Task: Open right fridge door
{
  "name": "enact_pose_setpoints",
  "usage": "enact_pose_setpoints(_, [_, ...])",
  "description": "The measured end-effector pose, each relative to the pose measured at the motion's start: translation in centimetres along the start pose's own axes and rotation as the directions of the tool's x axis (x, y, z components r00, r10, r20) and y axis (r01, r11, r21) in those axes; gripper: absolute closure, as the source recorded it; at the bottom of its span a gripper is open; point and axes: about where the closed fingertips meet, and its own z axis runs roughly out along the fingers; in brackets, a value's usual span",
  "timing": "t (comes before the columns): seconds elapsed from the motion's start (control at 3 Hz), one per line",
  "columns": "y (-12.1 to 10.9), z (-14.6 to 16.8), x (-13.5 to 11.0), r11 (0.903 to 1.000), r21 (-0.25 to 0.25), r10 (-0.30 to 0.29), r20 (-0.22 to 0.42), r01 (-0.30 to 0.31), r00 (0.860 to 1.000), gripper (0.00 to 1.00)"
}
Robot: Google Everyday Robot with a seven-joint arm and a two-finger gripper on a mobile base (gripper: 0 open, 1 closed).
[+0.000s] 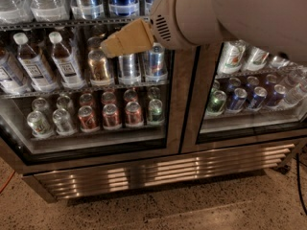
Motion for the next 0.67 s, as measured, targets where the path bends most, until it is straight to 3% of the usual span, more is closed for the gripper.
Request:
enact_pose_setpoints(0.33, [-2.0, 2.0, 0.9, 0.9988, -0.007, 0.048, -0.056, -0.049, 0.997, 0.00])
enact_pose_setpoints(0.67, [-2.7, 3.6, 1.0, 0.9913, -0.082, 0.099, -0.044, -0.102, 0.994, 0.00])
